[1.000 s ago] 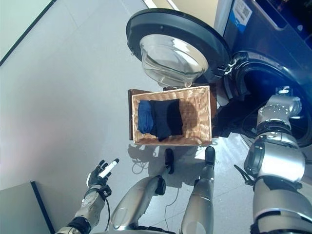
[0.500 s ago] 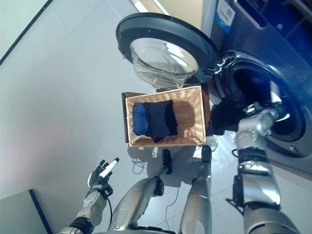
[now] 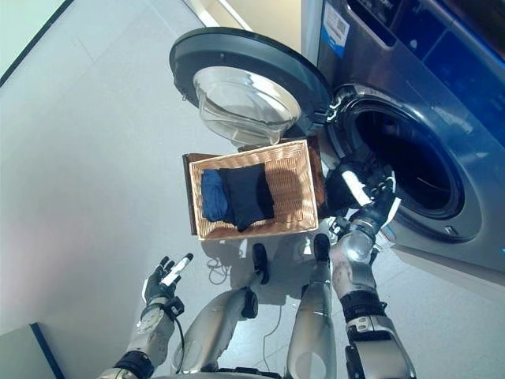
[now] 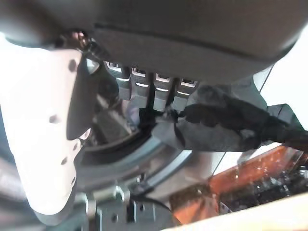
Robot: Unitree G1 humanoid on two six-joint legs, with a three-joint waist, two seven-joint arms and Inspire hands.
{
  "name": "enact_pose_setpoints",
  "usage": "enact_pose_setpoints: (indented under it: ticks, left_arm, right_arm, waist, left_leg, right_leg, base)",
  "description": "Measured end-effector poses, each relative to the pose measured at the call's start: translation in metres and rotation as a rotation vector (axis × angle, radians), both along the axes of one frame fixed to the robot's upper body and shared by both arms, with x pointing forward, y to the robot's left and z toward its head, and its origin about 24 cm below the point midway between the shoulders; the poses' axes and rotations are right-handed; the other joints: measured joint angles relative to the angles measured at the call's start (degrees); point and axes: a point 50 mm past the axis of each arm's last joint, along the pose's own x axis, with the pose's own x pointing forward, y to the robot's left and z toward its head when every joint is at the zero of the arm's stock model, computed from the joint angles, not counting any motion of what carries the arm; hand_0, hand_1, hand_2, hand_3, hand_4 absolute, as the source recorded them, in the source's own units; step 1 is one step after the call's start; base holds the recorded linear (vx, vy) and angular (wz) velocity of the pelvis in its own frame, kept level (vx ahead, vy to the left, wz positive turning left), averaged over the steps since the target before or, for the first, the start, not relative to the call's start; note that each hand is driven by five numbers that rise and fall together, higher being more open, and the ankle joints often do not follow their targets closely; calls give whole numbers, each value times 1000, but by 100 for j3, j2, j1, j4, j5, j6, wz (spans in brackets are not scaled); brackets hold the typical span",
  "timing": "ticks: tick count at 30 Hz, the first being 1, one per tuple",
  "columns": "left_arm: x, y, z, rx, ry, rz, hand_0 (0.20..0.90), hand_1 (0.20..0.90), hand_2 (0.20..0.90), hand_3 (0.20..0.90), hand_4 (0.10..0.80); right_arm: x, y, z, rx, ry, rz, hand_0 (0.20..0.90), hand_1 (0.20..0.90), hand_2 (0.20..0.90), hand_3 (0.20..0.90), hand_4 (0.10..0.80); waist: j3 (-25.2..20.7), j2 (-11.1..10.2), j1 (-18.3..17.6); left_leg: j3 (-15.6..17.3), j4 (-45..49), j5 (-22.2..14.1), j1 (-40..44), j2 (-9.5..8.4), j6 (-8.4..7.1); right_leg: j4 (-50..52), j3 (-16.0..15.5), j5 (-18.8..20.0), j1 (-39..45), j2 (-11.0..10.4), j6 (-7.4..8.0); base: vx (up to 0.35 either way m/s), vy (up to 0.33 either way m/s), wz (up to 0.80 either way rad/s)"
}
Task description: Pick up the clothes and place them into the washing machine
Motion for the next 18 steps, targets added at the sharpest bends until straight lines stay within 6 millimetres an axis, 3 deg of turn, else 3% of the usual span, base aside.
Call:
enact_pose_setpoints:
  ticks: [6,9,12,18]
  left_arm:
    - [0,0,0,12,2,-4,900,900,900,900,800]
    - [0,0,0,20,3,-5,900,900,900,900,800]
    - [0,0,0,35,6,-10,900,900,900,900,800]
    - [-1,1,0,42,7,-4,900,900,900,900,800]
  right_arm:
    - [0,21,-11,-44,53,95,900,900,900,900,800]
    - [0,27,-17,-151,121,140,900,900,900,900,800]
    - [0,30,-24,-262,197,186,900,900,900,900,800]
    - [-8,21,-51,-217,325,147,900,900,900,900,800]
  waist:
    - [-73,-155,9]
    - [-84,-177,10]
    - [-89,-187,15]
    - [-95,-192,50]
  left_leg:
    - [2,2,0,1,1,-2]
    - [1,10,0,4,-1,-2]
    - [-1,15,1,8,2,-2]
    - [-22,20,2,9,1,-3]
  right_leg:
    - [9,1,-5,0,-4,-7]
    - [28,1,-5,1,-7,-7]
    - [42,1,-10,1,-6,-6]
    - [80,-3,-31,5,-11,7]
  base:
    - [0,0,0]
    - [0,0,0]
    - [0,0,0]
    - [1,-4,2]
